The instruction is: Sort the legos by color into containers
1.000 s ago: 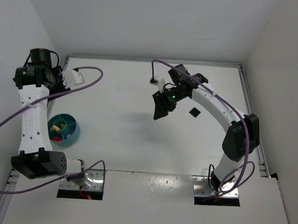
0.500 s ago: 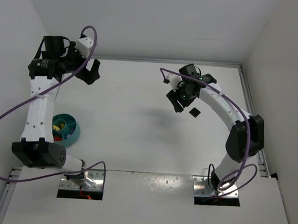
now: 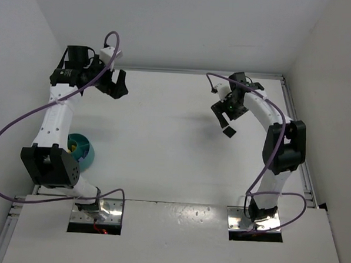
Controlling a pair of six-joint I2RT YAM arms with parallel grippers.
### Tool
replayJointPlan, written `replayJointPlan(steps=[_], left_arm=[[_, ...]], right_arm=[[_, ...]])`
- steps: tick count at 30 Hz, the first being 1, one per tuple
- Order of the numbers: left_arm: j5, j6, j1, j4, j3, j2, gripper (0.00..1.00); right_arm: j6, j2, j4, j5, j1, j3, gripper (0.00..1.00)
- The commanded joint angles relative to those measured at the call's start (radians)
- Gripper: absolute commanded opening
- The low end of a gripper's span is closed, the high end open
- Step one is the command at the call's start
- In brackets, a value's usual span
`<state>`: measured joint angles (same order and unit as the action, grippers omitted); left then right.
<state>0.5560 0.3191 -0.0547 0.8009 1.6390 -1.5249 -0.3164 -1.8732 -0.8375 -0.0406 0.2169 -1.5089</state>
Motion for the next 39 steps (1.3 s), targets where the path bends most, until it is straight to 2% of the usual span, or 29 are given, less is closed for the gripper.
replayJointPlan(steps=[1,3,9,15,17,20,22,26,29,30,33,36,39], left_arm=[[-0.016,0.034,0.016,-0.028,-0.015,0.005,1.0],[-0.08,-0.006,0.027,-0.028,0.001,-0.038,1.0],[-0.158,-0.11,0.05,0.037,0.123,-0.176,1.0],[-0.352,-0.092,0.084,-0.034,0.131,-0.179,1.0],[-0.352,-0.035,0.093,-0.072,0.093,-0.179,1.0],[-0.352,-0.026,0.102,-0.091,0.071,-0.179,1.0],[-0.352,-0.049,0.13,-0.138,0.038,-0.179,1.0],[-0.343,-0.06,0.193,-0.283,-0.137,-0.112,1.0],[-0.381,-0.045,0.258,-0.363,-0.195,-0.078,1.0],[-0.381,-0.045,0.269,-0.364,-0.196,-0.087,1.0],[-0.381,-0.075,0.28,-0.364,-0.186,-0.101,1.0],[-0.344,-0.1,0.291,-0.364,-0.165,-0.129,1.0],[-0.303,-0.101,0.291,-0.374,-0.174,-0.104,1.0]], right_arm=[[-0.032,-0.032,0.005,-0.021,-0.06,0.009,0.83],[-0.055,-0.046,0.005,-0.045,-0.08,0.038,0.83],[-0.101,-0.066,0.006,-0.073,-0.113,0.024,0.82],[-0.092,-0.076,-0.014,-0.093,-0.131,-0.034,0.82],[-0.061,-0.04,0.02,-0.071,-0.152,-0.022,0.83],[-0.065,-0.008,0.029,-0.094,-0.163,0.006,0.83],[-0.146,0.006,0.011,-0.117,-0.172,0.038,0.83],[-0.303,0.0,-0.015,-0.142,-0.192,0.038,0.83],[-0.346,-0.114,-0.104,-0.185,-0.214,-0.1,0.83],[-0.346,-0.157,-0.144,-0.217,-0.223,-0.216,0.83],[-0.357,-0.297,-0.241,-0.258,-0.223,-0.394,0.81],[-0.337,-0.316,-0.212,-0.258,-0.223,-0.415,0.8],[-0.328,-0.267,-0.115,-0.258,-0.223,-0.308,0.8]])
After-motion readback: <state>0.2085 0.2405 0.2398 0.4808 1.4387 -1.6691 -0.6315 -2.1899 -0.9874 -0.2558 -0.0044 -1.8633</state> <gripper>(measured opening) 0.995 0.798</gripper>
